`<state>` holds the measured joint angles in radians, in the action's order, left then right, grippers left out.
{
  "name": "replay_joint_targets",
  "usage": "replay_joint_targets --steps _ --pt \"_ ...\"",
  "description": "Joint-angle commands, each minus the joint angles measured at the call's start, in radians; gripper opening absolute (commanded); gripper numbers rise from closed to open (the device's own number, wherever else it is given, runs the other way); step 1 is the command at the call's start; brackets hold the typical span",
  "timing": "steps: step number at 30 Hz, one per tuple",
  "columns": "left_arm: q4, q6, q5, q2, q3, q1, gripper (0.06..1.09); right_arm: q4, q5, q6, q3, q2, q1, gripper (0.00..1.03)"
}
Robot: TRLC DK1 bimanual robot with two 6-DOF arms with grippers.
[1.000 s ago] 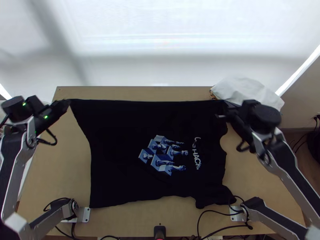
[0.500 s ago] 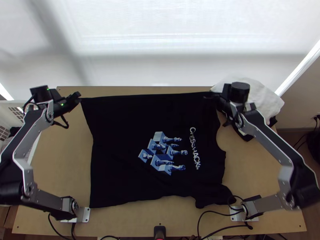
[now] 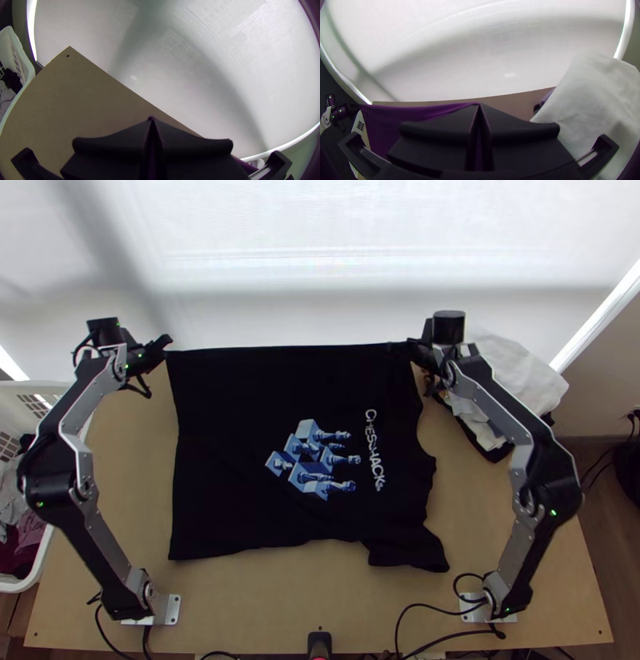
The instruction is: Fold the t-shirt
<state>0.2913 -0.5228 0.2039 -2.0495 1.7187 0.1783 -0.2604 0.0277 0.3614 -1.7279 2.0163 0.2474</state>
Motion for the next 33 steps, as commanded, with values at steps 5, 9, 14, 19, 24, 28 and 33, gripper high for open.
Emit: replay_joint_targets --steps 5,9,14,19,24,28,33 --pt "0.049 -0.034 -0.035 -0.083 0.125 -0.02 0.37 -0.277 0.003 0.068 -0.384 0.208 -0.022 0.2" --pt "0.082 -0.037 -0.035 -0.043 0.114 -0.031 0.67 -0.358 0.001 0.096 -0.475 0.216 -0.022 0.47" --pt "0.078 -0.057 -0.024 0.043 0.087 -0.036 1.03 -0.401 0.001 0.197 -0.503 0.134 -0.017 0.72" --pt "0.105 -0.083 0.029 0.186 0.045 -0.037 1.04 -0.6 0.069 0.33 -0.541 0.064 -0.028 0.94" --pt "0.223 -0.08 0.083 0.344 -0.007 -0.033 1.04 -0.893 0.173 0.326 -0.432 -0.048 -0.073 0.94" --pt "0.233 -0.051 0.095 0.497 -0.122 -0.028 1.04 -1.194 0.276 0.198 -0.312 -0.085 -0.125 0.94" --pt "0.27 -0.032 0.094 0.644 -0.208 -0.026 1.04 -1.175 0.322 0.019 0.102 -0.326 -0.14 0.94"
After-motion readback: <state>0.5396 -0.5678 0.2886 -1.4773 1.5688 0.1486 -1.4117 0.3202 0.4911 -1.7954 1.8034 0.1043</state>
